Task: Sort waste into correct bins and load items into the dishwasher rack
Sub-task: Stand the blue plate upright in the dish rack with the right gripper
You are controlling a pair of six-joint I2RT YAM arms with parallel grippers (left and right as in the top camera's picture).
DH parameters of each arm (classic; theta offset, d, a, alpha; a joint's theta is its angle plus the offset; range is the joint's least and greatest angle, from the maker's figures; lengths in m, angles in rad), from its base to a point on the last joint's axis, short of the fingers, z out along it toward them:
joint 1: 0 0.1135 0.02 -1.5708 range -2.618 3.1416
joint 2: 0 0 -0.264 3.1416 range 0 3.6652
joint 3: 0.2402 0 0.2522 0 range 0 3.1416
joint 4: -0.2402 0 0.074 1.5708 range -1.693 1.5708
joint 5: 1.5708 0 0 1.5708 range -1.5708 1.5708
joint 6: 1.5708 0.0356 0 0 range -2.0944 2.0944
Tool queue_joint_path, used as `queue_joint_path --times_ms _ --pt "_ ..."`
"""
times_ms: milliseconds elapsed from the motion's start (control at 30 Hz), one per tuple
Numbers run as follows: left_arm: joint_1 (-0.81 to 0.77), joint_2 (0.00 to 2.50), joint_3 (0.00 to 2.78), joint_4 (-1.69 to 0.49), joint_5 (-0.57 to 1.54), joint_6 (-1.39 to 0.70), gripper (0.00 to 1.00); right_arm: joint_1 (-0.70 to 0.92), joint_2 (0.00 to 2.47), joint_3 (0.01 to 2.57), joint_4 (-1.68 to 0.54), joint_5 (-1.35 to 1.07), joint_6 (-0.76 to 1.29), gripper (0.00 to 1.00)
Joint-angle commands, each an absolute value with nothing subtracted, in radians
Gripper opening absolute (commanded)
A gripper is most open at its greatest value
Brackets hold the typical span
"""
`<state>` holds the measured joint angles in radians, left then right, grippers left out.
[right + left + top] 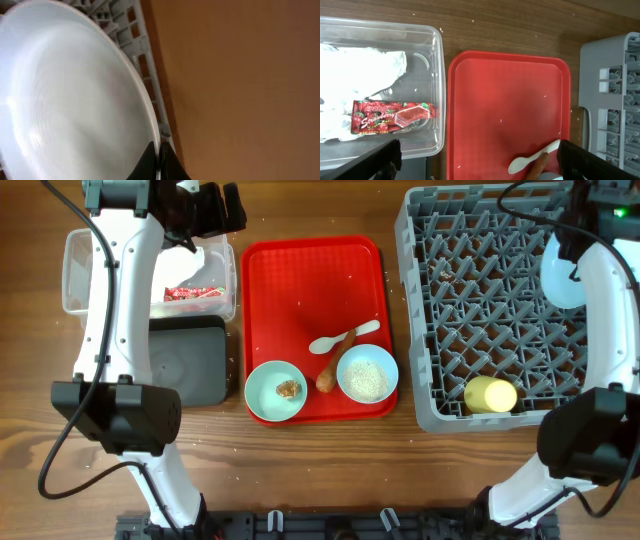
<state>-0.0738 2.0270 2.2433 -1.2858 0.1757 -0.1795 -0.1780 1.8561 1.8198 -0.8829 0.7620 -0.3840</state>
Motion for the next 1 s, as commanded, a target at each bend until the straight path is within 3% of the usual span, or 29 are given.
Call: queue_joint_path --times_ms 0,267,467,700,733,833,900,967 --pt "-0.076 2.025 2.243 -1.282 0.163 -0.188 1.0 -0.181 1.874 1.817 -0.876 0.597 -0.416 0.04" --pt "-0.076 2.046 2.243 -1.283 0.163 -0.188 1.0 -0.187 1.875 1.817 -0.803 0.582 -0.42 0.05" --pt "-0.076 2.046 2.243 -1.287 0.163 -0.188 1.0 -0.195 1.879 1.817 -0.664 0.672 -0.553 0.04" --pt "-0.076 2.046 2.243 -1.321 0.163 -0.188 1.0 -0.198 1.968 1.805 -0.665 0.627 -0.583 0.05" --pt "-0.076 2.046 2.243 -1.321 0.163 -0.188 1.0 -0.199 1.974 1.805 -0.666 0.627 -0.583 0.12" --pt "-0.076 2.046 2.243 -1.321 0.163 -0.188 1.0 -0.198 1.973 1.805 -0.667 0.627 -0.575 0.79" --pt "-0.076 2.046 2.243 -1.323 0.163 -0.188 1.0 -0.194 1.96 1.806 -0.666 0.627 -0.566 0.96" --pt "-0.076 2.046 2.243 -1.329 0.163 -0.188 1.0 -0.181 1.908 1.827 -0.628 0.625 -0.558 1.0"
